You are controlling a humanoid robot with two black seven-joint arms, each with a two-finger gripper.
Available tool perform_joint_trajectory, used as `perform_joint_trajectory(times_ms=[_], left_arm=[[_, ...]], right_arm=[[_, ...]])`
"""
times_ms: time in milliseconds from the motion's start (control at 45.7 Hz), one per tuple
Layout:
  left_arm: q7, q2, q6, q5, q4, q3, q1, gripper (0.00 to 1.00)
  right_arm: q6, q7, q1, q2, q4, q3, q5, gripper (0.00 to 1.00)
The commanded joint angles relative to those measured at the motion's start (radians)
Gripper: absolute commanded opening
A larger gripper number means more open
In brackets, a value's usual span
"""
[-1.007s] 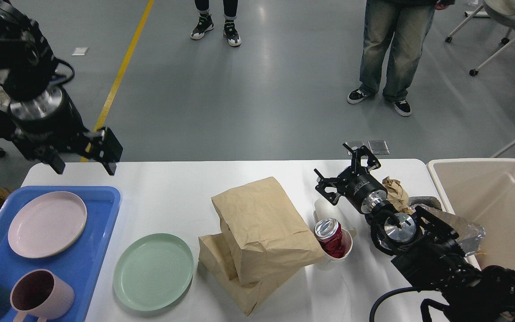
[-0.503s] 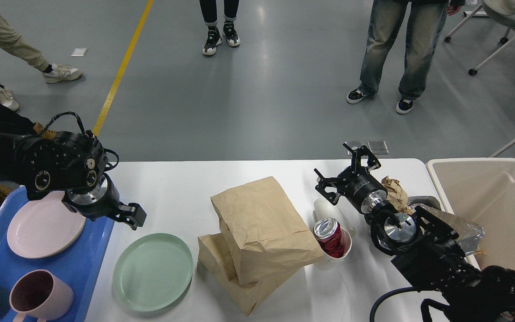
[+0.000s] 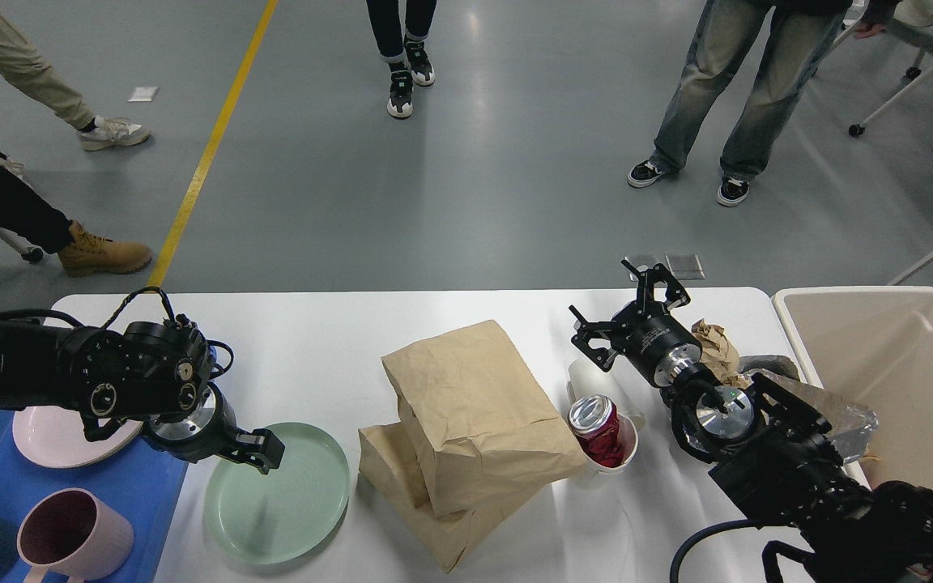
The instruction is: Tidy desktop
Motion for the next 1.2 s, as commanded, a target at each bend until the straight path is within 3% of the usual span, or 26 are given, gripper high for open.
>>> perform_joint_trajectory(times_ms=[0,350,700,1072,1182], left_arm=[[0.0,-0.004,-0.001,0.024,0.077,-0.017,0.059,0.96],[0.0,-0.01,0.003,0.032,0.122,-0.048,0.109,0.96],[0.0,-0.012,0.002,0.032,0.154,-0.071,0.146,0.89],[0.002,-0.012,0.0,0.032,0.157,-0.074,0.169,0.69],[0.009,-0.021,-0.006,0.032,0.157,-0.079,0.171,0.56]], right_arm=[[0.0,0.0,0.0,0.001,0.0,-0.001,0.0,1.0],[0.0,0.0,0.0,0.0,0.0,0.0,0.0,1.0],[0.0,0.0,0.0,0.001,0.0,-0.001,0.0,1.0],[0.0,0.0,0.0,0.0,0.0,0.0,0.0,1.0],[0.0,0.0,0.0,0.001,0.0,-0.001,0.002,1.0]])
